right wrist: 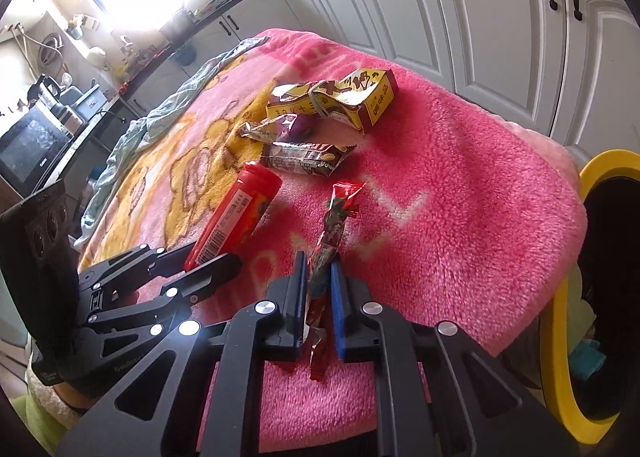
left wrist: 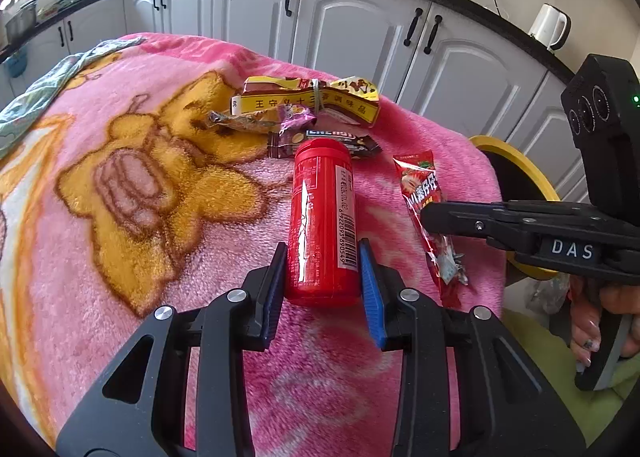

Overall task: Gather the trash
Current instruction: 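Grasp the red cylinder with the left tool while the right tool grasps the red snack wrapper, then carry the red cylinder and red wrapper over the yellow bin with both tools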

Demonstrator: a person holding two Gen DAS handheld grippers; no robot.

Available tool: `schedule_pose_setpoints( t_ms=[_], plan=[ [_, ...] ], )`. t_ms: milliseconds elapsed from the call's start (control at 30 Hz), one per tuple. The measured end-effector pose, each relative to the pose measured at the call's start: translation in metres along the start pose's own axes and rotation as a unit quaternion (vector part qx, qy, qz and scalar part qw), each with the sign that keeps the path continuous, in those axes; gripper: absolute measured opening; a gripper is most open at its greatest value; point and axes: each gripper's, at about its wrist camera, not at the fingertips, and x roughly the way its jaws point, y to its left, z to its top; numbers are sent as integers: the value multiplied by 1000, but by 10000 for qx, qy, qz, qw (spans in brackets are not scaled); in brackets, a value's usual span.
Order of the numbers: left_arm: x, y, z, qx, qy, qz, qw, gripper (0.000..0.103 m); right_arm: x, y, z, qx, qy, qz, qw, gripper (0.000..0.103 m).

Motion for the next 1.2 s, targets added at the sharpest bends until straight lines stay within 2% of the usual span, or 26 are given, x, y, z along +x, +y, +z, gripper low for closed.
schedule_pose_setpoints(
  t_ms=[667, 1200],
  plan=[
    [-40, -26, 13, -15, -516, -268, 9983, 27, -55, 6, 3, -166, -410, 43, 9990, 9],
    [-48, -80, 34, 257, -675, -523, 9960, 27, -117, -27, -1, 16, -847, -76, 9964, 9]
  ],
)
